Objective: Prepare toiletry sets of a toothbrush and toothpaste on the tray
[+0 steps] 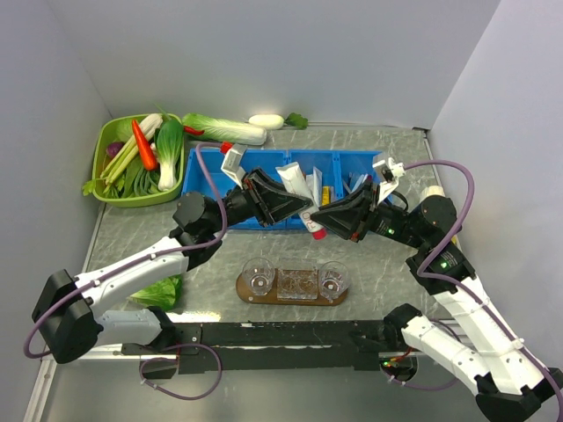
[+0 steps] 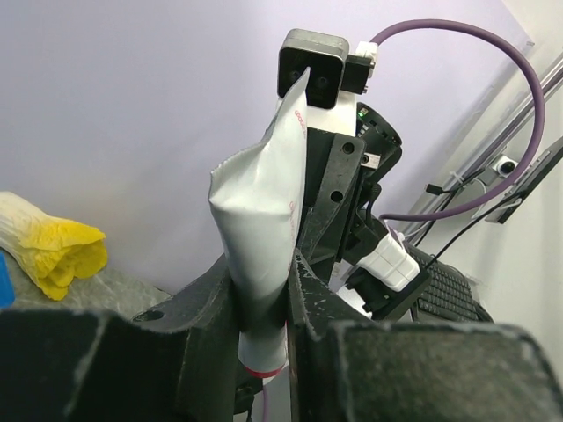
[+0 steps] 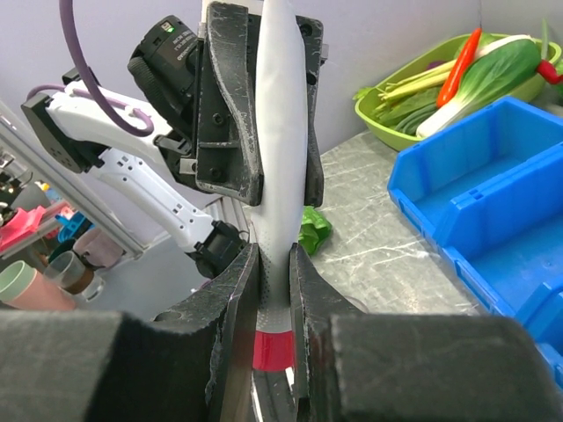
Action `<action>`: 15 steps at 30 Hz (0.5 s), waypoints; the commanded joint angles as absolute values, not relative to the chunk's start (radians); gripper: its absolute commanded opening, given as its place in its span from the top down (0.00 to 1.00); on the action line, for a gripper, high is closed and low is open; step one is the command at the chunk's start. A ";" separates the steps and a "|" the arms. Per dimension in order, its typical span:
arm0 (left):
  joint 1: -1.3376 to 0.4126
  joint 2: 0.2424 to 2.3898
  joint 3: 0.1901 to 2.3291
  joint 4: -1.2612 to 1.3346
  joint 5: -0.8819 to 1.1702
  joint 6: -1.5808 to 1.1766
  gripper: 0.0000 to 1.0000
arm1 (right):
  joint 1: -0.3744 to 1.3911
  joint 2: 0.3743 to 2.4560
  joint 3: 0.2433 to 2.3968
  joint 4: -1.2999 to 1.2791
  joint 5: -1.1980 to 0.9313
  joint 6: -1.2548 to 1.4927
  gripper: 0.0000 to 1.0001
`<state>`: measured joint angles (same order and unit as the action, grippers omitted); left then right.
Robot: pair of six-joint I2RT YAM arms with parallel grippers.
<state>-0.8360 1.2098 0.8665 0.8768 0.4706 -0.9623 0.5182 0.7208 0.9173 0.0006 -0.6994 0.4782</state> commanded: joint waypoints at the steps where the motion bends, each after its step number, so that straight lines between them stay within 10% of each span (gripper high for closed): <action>1: -0.850 1.203 0.916 0.890 0.463 -0.925 0.84 | 0.515 0.713 0.925 0.014 -0.667 0.469 0.85; 9: -0.848 1.135 0.985 0.459 0.477 -0.692 0.89 | 0.515 0.681 1.031 -0.247 -0.540 0.350 0.38; 15: -0.848 1.132 1.074 0.042 0.544 -0.388 0.89 | 0.514 0.736 1.201 -0.532 -0.482 0.239 0.24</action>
<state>-0.8440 1.1591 1.0149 0.2325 0.4931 -0.5644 0.5179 0.7181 1.1049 -0.3740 -0.5247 0.3229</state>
